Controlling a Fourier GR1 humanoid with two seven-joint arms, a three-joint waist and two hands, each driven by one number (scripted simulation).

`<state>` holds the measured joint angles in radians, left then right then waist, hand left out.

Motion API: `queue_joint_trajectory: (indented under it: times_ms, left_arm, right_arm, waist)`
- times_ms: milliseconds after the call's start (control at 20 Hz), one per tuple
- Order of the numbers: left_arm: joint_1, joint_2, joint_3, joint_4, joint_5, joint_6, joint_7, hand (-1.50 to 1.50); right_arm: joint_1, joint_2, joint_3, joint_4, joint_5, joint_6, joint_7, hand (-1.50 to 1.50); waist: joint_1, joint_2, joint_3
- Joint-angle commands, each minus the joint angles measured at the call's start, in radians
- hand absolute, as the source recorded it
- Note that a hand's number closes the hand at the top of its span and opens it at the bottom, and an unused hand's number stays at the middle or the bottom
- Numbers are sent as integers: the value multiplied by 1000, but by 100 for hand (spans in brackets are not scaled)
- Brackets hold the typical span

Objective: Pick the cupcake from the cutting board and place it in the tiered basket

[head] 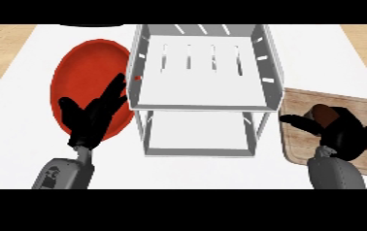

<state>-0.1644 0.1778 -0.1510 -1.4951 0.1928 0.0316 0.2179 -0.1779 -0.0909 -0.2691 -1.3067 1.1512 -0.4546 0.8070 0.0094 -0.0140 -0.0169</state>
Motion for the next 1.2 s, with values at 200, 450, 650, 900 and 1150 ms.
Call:
queue_joint_trajectory:
  times_ms: [200,450,650,900,1150]
  left_arm:
    - [-26,-1,39,10,-11,-24,29,0]
    - [7,-46,18,24,-43,-24,-20,0]
    - [24,-23,36,14,-27,-30,-12,0]
    - [22,-5,55,19,-26,-25,3,0]
    - [21,2,79,38,-19,-23,-5,0]
  right_arm:
    - [-11,-66,-4,91,3,-48,-61,150]
    - [-29,36,48,62,109,-205,17,150]
    - [184,87,288,-110,46,41,-155,150]
    - [347,88,578,-176,19,168,-257,150]
    - [501,89,726,-589,-25,248,-185,150]
  waist:
    - [-9,14,17]
    - [-9,14,17]
    - [-31,1,14]
    - [-26,-5,13]
    - [-74,-11,11]
